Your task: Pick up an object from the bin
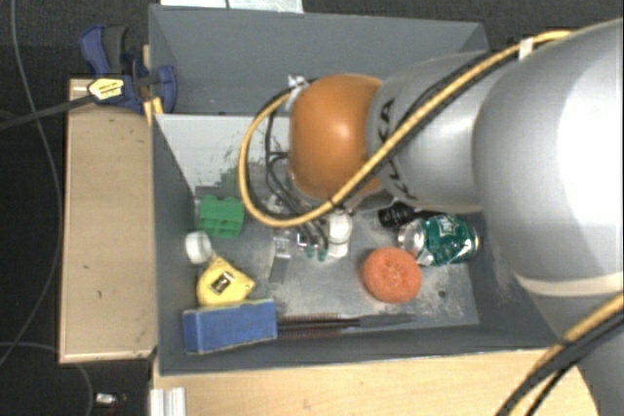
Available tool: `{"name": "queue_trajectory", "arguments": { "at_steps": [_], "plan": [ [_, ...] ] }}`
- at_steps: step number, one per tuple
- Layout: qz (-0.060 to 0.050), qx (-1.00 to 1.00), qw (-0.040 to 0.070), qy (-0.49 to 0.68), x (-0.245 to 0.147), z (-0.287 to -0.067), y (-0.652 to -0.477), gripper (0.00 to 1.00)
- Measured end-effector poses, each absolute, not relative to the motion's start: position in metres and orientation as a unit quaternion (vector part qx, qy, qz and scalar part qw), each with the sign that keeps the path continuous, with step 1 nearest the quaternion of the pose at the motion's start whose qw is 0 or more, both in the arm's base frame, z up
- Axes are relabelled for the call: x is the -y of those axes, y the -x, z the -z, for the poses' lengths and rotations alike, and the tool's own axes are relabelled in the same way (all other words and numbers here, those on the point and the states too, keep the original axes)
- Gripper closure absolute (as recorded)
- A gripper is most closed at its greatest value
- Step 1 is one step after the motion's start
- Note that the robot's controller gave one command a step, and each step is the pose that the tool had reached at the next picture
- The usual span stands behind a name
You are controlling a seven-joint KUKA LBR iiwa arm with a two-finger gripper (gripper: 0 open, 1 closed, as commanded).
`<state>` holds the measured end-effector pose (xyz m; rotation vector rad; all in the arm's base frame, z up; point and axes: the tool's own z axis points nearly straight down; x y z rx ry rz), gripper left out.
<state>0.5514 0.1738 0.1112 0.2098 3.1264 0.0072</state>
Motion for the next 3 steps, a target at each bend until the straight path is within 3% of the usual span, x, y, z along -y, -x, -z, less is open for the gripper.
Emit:
{"name": "queue_trajectory", "arguments": {
  "at_steps": [1, 2, 3],
  "plan": [
    [-0.003, -0.997, 0.003, -0.076, -0.123, -0.098, -0.546, 0.0],
    [-0.001, -0.996, 0.005, -0.088, -0.122, -0.087, -0.508, 0.0],
    [-0.005, -0.998, 0.006, -0.066, -0.101, -0.094, -0.516, 0.0]
  ]
}}
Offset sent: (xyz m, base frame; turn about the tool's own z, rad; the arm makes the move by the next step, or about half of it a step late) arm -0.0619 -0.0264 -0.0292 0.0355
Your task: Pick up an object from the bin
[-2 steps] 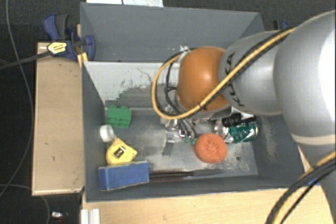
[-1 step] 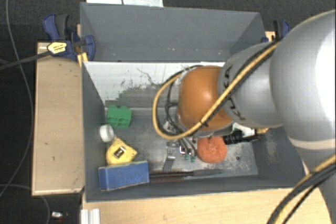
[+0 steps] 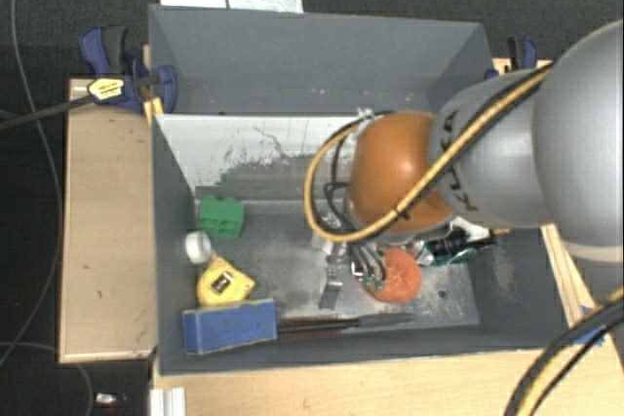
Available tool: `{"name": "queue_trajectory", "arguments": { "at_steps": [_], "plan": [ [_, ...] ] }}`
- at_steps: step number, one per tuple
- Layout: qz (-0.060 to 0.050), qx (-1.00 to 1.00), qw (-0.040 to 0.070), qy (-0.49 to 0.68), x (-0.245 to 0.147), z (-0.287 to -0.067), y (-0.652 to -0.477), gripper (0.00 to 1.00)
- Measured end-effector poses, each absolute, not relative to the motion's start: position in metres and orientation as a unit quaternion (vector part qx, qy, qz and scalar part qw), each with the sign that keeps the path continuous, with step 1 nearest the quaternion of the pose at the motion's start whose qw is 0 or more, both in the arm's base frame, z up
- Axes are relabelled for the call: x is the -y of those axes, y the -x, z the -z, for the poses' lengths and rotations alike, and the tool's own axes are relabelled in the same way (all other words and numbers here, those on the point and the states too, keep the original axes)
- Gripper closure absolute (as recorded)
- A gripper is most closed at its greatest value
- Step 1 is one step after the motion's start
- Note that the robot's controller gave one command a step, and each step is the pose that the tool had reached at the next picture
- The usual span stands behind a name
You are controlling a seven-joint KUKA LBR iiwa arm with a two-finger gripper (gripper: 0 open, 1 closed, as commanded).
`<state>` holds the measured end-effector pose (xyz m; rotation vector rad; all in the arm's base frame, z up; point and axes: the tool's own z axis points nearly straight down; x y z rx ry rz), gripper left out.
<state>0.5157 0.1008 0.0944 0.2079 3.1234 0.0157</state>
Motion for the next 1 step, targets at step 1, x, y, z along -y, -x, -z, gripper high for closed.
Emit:
{"name": "queue_trajectory", "arguments": {
  "at_steps": [1],
  "plan": [
    [-0.004, -0.986, 0.004, -0.168, -0.0811, -0.1166, -0.5151, 0.0]
  ]
}}
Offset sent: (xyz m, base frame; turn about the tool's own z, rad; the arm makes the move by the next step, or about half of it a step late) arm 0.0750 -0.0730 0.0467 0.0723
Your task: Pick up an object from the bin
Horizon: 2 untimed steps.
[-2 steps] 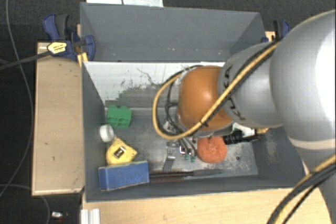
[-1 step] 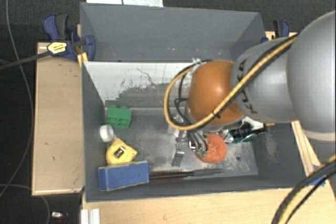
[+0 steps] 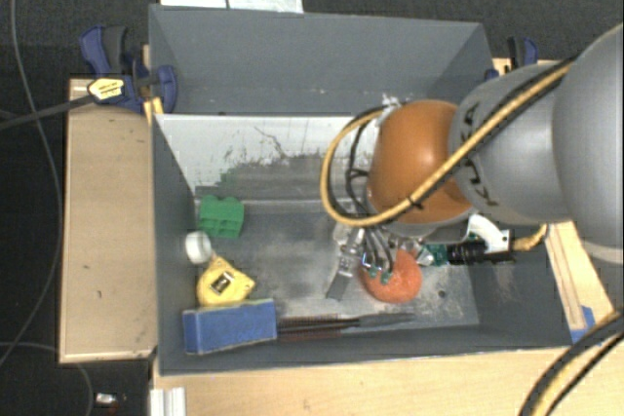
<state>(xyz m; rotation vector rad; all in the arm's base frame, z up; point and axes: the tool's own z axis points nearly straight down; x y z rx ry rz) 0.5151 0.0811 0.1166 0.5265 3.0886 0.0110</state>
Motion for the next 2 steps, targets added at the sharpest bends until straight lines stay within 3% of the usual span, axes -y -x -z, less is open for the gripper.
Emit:
{"name": "queue_trajectory", "arguments": {
  "at_steps": [1, 2],
  "plan": [
    [-0.003, -0.994, 0.007, -0.108, -0.04, -0.136, -0.578, 0.0],
    [-0.005, -0.981, 0.004, -0.195, 0.012, -0.168, -0.577, 0.0]
  ]
}}
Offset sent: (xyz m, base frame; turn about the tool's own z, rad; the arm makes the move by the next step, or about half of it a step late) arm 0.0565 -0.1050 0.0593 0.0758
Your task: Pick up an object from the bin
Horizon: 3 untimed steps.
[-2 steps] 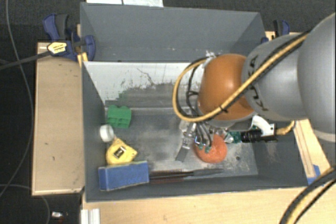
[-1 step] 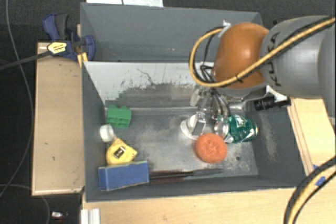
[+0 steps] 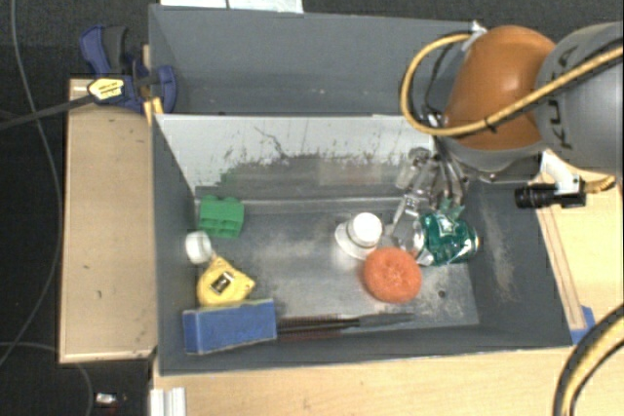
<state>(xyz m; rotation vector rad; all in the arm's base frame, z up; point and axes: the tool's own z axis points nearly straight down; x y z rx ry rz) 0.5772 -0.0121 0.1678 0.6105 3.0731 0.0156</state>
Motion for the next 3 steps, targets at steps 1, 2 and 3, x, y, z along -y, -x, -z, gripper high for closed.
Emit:
{"name": "queue_trajectory", "arguments": {
  "at_steps": [1, 2, 3],
  "plan": [
    [-0.005, -0.983, 0.009, -0.181, 0.004, -0.129, -0.553, 0.0],
    [-0.005, -0.968, 0.01, -0.251, 0.027, -0.116, -0.541, 0.0],
    [-0.007, -0.947, 0.009, -0.32, 0.021, -0.081, -0.524, 0.0]
  ]
}}
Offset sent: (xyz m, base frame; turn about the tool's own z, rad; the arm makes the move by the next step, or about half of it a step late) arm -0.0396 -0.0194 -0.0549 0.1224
